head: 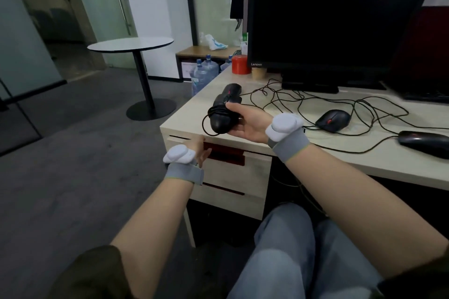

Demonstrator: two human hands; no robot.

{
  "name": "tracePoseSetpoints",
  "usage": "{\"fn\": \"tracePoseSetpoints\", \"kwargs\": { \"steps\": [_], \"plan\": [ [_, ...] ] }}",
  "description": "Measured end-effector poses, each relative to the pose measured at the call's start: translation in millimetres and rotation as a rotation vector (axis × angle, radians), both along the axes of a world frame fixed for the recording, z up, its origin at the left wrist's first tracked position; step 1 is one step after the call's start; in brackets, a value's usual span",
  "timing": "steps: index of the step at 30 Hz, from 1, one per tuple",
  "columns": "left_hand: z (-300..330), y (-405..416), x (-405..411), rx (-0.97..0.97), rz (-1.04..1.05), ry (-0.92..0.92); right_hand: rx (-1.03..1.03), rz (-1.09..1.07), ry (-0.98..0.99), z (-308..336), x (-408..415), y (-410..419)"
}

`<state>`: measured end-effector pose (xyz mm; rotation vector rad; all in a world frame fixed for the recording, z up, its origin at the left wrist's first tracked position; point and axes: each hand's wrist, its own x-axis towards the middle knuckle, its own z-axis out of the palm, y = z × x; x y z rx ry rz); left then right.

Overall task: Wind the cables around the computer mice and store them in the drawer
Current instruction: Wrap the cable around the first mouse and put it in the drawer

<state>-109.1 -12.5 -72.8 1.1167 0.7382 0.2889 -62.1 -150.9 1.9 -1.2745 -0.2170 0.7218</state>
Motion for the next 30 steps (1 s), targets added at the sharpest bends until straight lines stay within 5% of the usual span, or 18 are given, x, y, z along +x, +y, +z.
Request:
{"fn": "tracePoseSetpoints", "kwargs": {
  "steps": [3, 6, 9, 11, 17, 30],
  "plan": [
    [-3.6, 10.5, -13.1, 0.356, -0.173, 0.189, -0.009, 0.03, -0.007, 0.1, -4.5, 1.8],
    [3.4, 25.0, -24.8, 1.218, -0.278, 0.593, -0.001, 0.049, -0.008, 2.4, -7.5, 5.8],
    [10.1, 18.3, -24.3, 1.639, -0.286, 0.413, -0.011, 0.062, -0.026, 2.7, -10.6, 10.2],
    [13.6, 14.8, -21.5, 1.638, -0.374, 0.285, -0.014, 0.061, -0.047, 0.9, -11.9, 12.1],
    [5.1, 38.6, -36.3, 1.718, -0.629, 0.316, -0.04, 0.04, -0.051, -7.1, -14.8, 11.4],
    [4.7, 68.9, -85.7, 1.471, -0.634, 0.361, -0.146, 0.122, -0.022, -34.7, -27.0, 29.2]
  ]
}}
